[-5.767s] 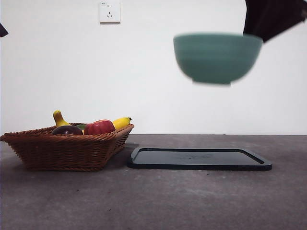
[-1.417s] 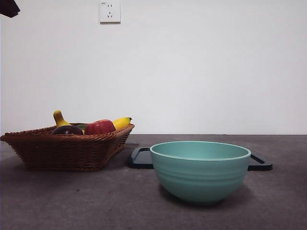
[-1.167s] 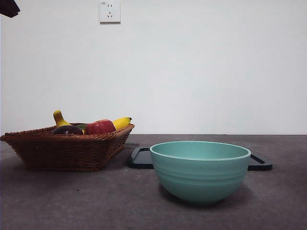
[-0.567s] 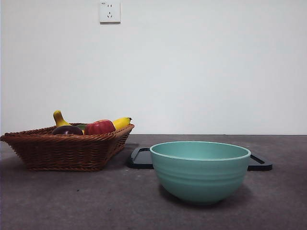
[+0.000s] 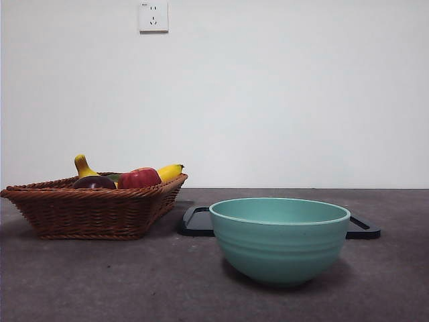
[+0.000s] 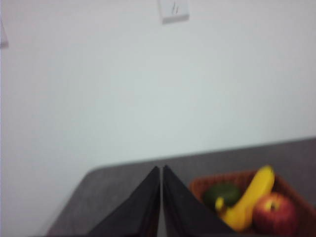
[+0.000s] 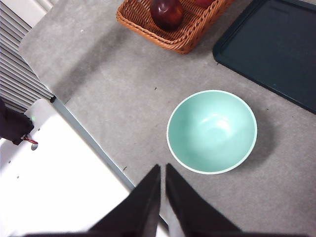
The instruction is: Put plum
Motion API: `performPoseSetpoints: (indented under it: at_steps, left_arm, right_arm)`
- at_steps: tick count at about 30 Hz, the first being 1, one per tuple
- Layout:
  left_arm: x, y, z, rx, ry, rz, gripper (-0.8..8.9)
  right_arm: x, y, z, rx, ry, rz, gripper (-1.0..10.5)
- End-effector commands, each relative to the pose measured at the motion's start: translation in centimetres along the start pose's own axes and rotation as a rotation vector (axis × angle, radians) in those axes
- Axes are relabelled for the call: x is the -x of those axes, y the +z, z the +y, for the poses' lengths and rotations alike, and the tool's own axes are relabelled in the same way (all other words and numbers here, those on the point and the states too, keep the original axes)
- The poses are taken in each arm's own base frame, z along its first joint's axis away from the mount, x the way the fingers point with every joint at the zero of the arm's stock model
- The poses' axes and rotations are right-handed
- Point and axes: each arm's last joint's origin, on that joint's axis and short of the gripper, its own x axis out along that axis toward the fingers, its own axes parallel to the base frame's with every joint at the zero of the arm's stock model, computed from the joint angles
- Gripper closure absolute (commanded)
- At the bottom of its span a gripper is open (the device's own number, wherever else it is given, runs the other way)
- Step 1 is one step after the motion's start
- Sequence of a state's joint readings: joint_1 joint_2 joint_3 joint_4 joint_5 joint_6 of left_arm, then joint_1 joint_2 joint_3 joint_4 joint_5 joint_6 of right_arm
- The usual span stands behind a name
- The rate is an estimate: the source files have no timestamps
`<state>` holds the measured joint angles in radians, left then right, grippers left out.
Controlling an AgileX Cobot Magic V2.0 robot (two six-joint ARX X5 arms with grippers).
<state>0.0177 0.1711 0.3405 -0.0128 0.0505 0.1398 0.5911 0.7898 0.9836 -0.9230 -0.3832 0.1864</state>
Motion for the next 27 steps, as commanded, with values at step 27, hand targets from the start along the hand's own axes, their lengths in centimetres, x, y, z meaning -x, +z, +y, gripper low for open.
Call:
performPoseSetpoints:
  at_steps: [27]
  left_arm:
    - [0.8, -11.1, -1.3, 0.136, 0.011, 0.308, 8.06]
  right_arm:
    - [0.1, 0.4, 0.3, 0.024, 0.012, -0.014, 9.4]
